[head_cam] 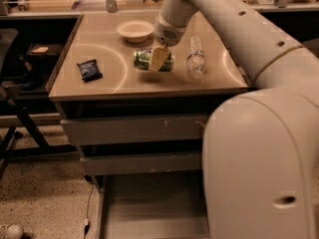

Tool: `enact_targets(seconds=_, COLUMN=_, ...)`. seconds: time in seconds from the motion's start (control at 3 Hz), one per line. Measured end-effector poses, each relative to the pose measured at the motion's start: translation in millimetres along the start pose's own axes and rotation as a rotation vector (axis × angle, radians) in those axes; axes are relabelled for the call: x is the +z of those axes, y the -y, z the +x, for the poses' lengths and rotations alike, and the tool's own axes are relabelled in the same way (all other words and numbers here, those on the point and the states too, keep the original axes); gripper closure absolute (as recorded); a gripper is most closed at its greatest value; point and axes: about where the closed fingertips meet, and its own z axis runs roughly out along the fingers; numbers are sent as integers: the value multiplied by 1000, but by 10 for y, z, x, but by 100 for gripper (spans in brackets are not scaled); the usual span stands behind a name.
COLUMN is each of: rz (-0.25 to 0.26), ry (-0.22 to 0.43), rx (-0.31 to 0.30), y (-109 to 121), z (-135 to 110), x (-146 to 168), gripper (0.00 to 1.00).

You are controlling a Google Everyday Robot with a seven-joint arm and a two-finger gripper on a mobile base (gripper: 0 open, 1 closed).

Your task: Place green can into bottom drawer

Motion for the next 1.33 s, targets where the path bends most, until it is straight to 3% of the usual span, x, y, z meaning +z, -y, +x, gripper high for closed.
enact_targets(seconds=0.67, rz=-93, ry=30, rx=36, y=-789, z=134, x=-173, gripper=100)
enact_targets(seconds=1.33, rz=-96, ry=18, rx=24, y=-838, z=131, x=-181, gripper=100)
